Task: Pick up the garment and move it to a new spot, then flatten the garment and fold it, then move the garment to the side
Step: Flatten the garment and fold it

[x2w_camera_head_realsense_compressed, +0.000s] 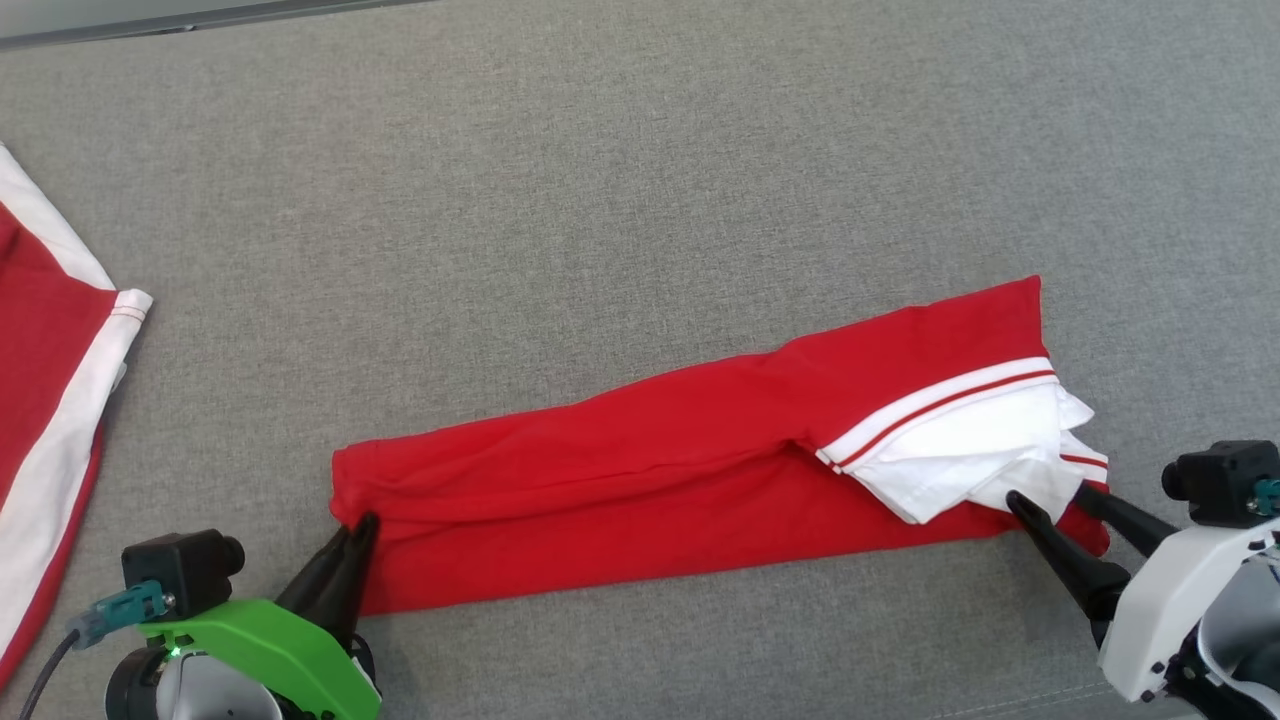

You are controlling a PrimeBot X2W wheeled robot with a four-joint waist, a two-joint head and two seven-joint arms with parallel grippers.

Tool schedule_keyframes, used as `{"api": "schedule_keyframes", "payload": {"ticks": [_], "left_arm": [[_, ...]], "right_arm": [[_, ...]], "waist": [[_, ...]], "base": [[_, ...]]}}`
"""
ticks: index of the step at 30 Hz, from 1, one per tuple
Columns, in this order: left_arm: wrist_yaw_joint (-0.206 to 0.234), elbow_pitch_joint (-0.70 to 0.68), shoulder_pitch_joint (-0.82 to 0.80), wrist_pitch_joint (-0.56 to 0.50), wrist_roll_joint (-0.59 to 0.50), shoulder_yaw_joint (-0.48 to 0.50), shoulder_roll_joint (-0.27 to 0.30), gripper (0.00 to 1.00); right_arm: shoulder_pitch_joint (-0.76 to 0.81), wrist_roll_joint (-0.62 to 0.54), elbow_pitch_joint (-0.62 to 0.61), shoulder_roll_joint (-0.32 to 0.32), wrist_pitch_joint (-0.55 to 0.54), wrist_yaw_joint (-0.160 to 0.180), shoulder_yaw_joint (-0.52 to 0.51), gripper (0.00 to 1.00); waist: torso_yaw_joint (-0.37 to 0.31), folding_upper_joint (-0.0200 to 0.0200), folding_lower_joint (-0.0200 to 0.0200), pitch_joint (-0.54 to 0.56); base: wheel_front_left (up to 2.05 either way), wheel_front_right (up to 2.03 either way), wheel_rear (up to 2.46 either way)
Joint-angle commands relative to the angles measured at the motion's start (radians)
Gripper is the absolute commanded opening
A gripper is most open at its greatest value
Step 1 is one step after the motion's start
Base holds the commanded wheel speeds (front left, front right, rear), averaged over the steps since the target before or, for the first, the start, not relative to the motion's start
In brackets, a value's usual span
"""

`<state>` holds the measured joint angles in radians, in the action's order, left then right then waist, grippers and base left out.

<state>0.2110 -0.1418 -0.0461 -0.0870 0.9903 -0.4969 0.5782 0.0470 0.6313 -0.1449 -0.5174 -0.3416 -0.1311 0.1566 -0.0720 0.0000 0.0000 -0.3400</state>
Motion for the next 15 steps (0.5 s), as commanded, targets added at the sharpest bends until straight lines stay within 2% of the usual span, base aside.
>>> {"api": "schedule_keyframes", "payload": {"ticks": [1,4,7,11,15], "left_arm": [[0.003,0.009,-0.003,0.019,-0.014,0.006,-0.005,1.00],[0.020,0.003,0.020,0.062,-0.039,0.023,0.005,1.00],[0.062,-0.023,0.051,0.126,-0.067,0.055,0.015,1.00],[0.096,-0.054,0.074,0.199,-0.114,0.084,0.024,1.00],[0.087,-0.051,0.066,0.282,-0.205,0.064,0.029,1.00]], "right_arm": [[0.001,-0.001,-0.013,-0.014,-0.007,0.001,-0.014,1.00],[0.028,0.013,-0.061,-0.032,-0.040,0.001,-0.060,1.00],[0.053,0.027,-0.141,-0.048,-0.095,0.001,-0.133,1.00],[0.042,0.036,-0.207,-0.045,-0.156,0.001,-0.195,1.00],[-0.032,0.017,-0.177,-0.035,-0.272,0.001,-0.197,1.00]], "waist": [[-0.002,0.0000,0.0000,0.005],[-0.006,0.0000,0.0000,0.014],[-0.012,0.0000,0.0000,0.021],[-0.017,0.0000,0.0000,0.024],[-0.005,0.0000,0.0000,0.035]], "base": [[0.00,0.00,0.00],[0.00,0.00,0.00],[0.00,0.00,0.00],[0.00,0.00,0.00],[0.00,0.00,0.00]]}}
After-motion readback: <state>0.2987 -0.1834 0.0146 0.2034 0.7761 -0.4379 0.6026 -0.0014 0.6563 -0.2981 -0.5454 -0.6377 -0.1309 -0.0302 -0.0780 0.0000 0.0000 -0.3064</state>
